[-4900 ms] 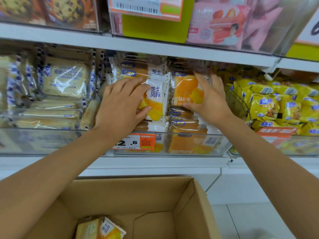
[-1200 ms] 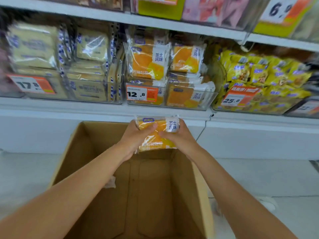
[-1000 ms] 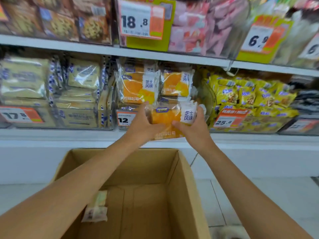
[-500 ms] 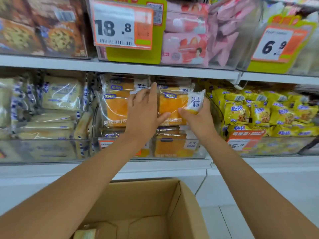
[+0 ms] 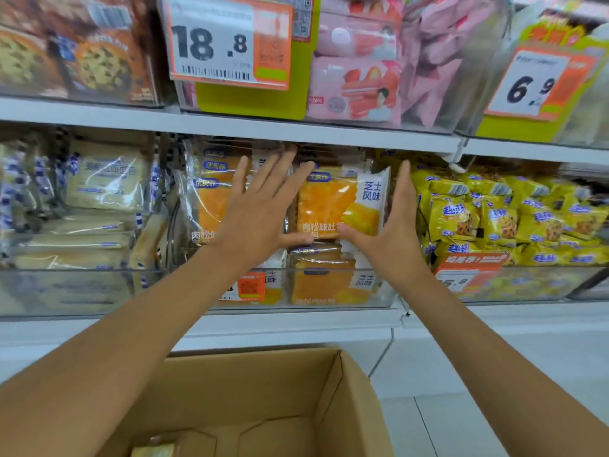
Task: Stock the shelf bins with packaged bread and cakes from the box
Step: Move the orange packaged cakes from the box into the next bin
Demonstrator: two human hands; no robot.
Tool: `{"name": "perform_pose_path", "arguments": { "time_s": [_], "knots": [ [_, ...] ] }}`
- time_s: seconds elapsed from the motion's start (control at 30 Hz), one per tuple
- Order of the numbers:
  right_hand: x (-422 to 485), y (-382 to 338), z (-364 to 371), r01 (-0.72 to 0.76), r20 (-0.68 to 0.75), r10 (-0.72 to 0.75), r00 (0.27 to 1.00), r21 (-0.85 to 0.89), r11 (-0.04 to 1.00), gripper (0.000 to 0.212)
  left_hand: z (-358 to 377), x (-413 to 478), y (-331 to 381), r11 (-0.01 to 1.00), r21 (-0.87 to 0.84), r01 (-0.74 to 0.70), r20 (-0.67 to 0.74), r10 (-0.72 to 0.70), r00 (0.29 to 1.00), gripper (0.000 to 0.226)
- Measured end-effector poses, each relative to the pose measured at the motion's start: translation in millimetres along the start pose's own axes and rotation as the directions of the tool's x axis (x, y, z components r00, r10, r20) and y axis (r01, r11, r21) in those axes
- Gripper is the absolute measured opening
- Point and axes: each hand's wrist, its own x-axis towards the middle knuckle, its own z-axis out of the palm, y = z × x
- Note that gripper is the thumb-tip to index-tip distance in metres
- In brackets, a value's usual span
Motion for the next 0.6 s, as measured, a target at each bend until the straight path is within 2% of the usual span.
{"name": "perform_pose_path", "arguments": {
  "time_s": [0.07,0.13,0.27,0.33,0.47,0.6],
  "knots": [
    [-1,7,0,0.069,0.099,-0.062,0.993,-0.068,0.995,0.104,5,-2,-3,0.996,0.016,-0.088,0.001,0.088,0.996,0.103],
    [5,10,0,0.042,0.185,-0.027,0.982,-0.074,0.996,0.094,7,0,-5,0.997,-0.001,-0.077,0.051,0.077,0.996,0.102],
    [9,6,-2,-0.011,0.234,0.042,0.971,-0.132,0.991,0.092,5,2,-4,0.998,0.004,-0.058,0.094,0.057,0.994,0.101],
    [2,1,-3,-0.009,0.175,0.038,0.984,-0.166,0.986,0.091,-1,-1,-5,0.997,-0.024,-0.072,0.097,0.074,0.993,0.101],
    [-19,-17,-3,0.075,-0.008,-0.079,0.997,-0.252,0.965,0.085,-15,-26,1,0.996,-0.088,-0.013,-0.048,0.009,0.999,0.092],
    [-59,-35,11,0.147,-0.082,-0.166,0.983,-0.205,0.968,0.056,-29,-72,16,0.944,-0.316,0.096,-0.124,-0.141,0.982,0.045]
  ]
}}
